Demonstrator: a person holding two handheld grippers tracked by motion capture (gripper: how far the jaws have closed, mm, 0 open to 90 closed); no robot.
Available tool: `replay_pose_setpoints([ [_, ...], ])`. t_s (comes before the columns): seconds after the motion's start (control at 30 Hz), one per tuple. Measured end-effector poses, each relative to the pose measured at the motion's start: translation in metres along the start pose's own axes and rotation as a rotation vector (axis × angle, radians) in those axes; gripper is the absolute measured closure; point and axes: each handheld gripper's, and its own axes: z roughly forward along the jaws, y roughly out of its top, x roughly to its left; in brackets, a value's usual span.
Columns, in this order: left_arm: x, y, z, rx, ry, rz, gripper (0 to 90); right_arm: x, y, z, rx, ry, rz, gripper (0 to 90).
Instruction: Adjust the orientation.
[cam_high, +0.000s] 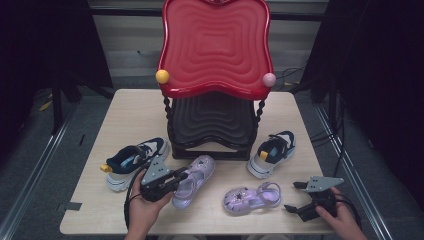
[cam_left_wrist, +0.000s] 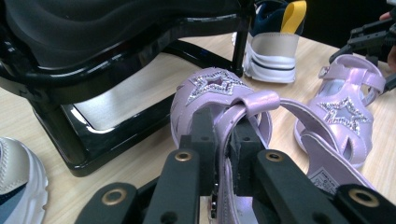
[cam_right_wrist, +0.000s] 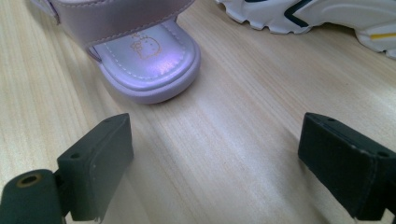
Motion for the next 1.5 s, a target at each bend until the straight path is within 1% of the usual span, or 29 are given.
replay_pose_setpoints([
  [0.03,0.001,0.001,-0.001,-0.001,0.000,0.003,83.0,0.000,0.000,0.000,0.000,0.000,0.000,9.6],
  [0.1,0.001,0.003,-0.002,-0.008,0.002,-0.005,83.0,0.000,0.000,0.000,0.000,0.000,0.000,9.6],
  [0.17,0.001,0.004,-0.003,-0.008,0.006,0.000,83.0,0.000,0.000,0.000,0.000,0.000,0.000,9.6],
  [0.2,0.001,0.004,-0.003,-0.012,0.005,-0.008,83.1,0.000,0.000,0.000,0.000,-0.001,0.000,9.6],
  [0.27,0.001,0.006,-0.004,-0.011,0.010,-0.003,83.0,0.000,0.000,0.000,0.000,-0.001,0.000,9.6],
  [0.3,0.001,0.007,-0.005,-0.013,0.004,-0.012,83.0,0.000,0.000,0.000,0.000,-0.001,0.000,9.6],
  [0.4,0.002,0.010,-0.007,-0.018,0.004,-0.020,83.0,0.000,0.000,0.000,0.000,0.000,0.000,9.6],
  [0.6,0.003,0.017,-0.009,-0.021,0.006,-0.029,82.9,0.000,0.000,0.000,0.000,-0.001,0.000,9.6],
  [0.67,0.003,0.020,-0.011,-0.025,0.009,-0.025,83.0,0.000,0.000,0.000,0.000,-0.001,0.000,9.6],
  [0.7,0.002,0.021,-0.011,-0.027,0.008,-0.030,82.9,0.000,0.000,0.000,0.000,-0.001,0.000,9.6],
  [0.73,0.002,0.023,-0.012,-0.028,0.013,-0.026,83.0,0.000,0.000,0.000,0.000,-0.001,0.000,9.6],
  [0.77,0.002,0.024,-0.012,-0.033,0.014,-0.034,82.9,0.000,0.000,0.000,0.000,0.000,0.000,9.6],
  [0.8,0.002,0.025,-0.013,-0.029,0.016,-0.030,83.0,0.000,0.000,0.000,0.000,-0.001,0.000,9.6],
  [0.87,0.002,0.028,-0.013,-0.037,0.021,-0.035,82.9,0.000,0.000,0.000,0.000,-0.001,0.000,9.6],
  [1.0,0.003,0.032,-0.015,-0.045,0.028,-0.031,82.9,0.000,0.000,0.000,0.000,-0.001,0.000,9.6],
  [1.23,0.004,0.038,-0.015,-0.057,0.036,-0.029,83.0,0.000,0.000,0.000,0.000,-0.001,0.000,9.6],
  [1.37,0.003,0.041,-0.014,-0.071,0.038,-0.036,83.0,0.000,0.000,0.000,0.000,-0.001,0.000,9.6],
  [1.4,0.004,0.042,-0.014,-0.067,0.039,-0.030,83.0,0.000,0.000,0.000,0.000,0.000,0.001,9.6],
  [1.43,0.004,0.043,-0.014,-0.072,0.043,-0.036,82.9,0.000,0.000,0.000,0.000,0.000,0.001,9.6],
  [1.5,0.004,0.045,-0.013,-0.073,0.047,-0.035,82.9,0.000,0.000,0.000,0.000,0.000,0.000,9.6],
])
